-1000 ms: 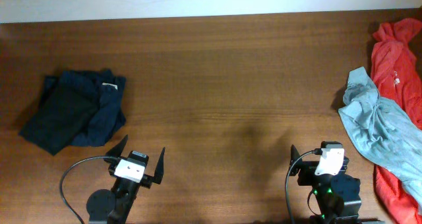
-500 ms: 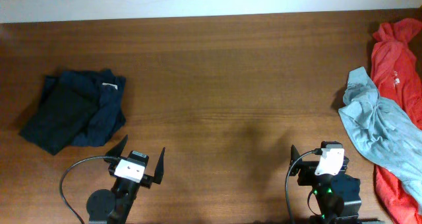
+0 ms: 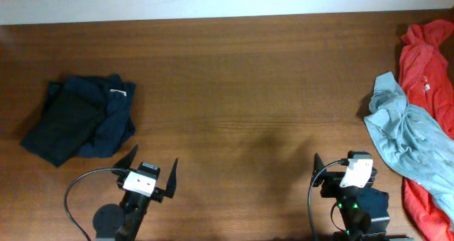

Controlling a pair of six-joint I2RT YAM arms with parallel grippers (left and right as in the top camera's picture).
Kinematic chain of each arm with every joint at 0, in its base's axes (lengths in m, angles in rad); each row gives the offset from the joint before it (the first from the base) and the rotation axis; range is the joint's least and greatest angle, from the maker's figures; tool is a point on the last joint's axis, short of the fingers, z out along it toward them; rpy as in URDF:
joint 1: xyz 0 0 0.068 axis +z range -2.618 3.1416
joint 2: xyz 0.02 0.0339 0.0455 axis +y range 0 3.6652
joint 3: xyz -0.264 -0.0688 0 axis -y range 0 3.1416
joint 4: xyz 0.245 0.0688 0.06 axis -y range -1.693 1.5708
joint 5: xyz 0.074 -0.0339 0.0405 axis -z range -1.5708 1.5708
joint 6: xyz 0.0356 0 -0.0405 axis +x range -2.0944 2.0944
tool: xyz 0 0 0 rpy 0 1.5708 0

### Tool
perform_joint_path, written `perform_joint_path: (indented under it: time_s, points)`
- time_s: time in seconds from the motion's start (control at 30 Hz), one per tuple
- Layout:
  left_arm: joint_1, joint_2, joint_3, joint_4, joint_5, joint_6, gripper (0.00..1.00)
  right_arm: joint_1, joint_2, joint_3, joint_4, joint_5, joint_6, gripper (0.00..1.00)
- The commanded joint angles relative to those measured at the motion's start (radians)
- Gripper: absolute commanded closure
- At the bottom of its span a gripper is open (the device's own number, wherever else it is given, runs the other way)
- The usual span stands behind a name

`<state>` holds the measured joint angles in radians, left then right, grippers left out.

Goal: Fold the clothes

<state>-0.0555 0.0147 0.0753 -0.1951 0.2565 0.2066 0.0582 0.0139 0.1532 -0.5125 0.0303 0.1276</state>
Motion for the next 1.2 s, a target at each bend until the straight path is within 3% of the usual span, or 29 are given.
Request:
perform_joint_path:
  time_s: [0.0,0.13,0.33,0.6,0.7,0.93,1.03,1.17]
  points:
    - [-0.005,0.011,-0.011,-0.001,0.032,-0.054,0.01,-0.007,-0.01,-0.005,0.005,-0.136,0.02,0.01]
    - [-0.005,0.077,-0.011,0.024,0.01,-0.067,0.01,-0.007,-0.01,-0.005,0.051,-0.258,0.023,0.01]
    - [-0.005,0.133,0.046,0.149,-0.008,-0.14,0.01,-0.007,-0.001,0.029,0.189,-0.293,0.025,0.02]
    - [-0.004,0.37,0.332,0.017,-0.08,-0.143,0.0,-0.007,0.202,0.249,0.18,-0.272,0.033,0.02]
    - [-0.005,0.516,0.484,-0.081,-0.106,-0.143,0.01,-0.007,0.356,0.386,0.093,-0.166,0.128,0.02]
    - [-0.005,0.91,0.918,-0.372,-0.099,-0.142,0.01,-0.007,0.83,0.869,-0.2,-0.078,0.135,0.01]
    - [-0.005,1.002,1.035,-0.488,-0.086,-0.142,0.01,-0.007,0.979,1.036,-0.285,-0.103,0.135,0.01]
    - [-0.005,1.067,1.061,-0.544,-0.042,-0.158,0.01,-0.007,1.128,1.123,-0.408,-0.137,0.112,0.02]
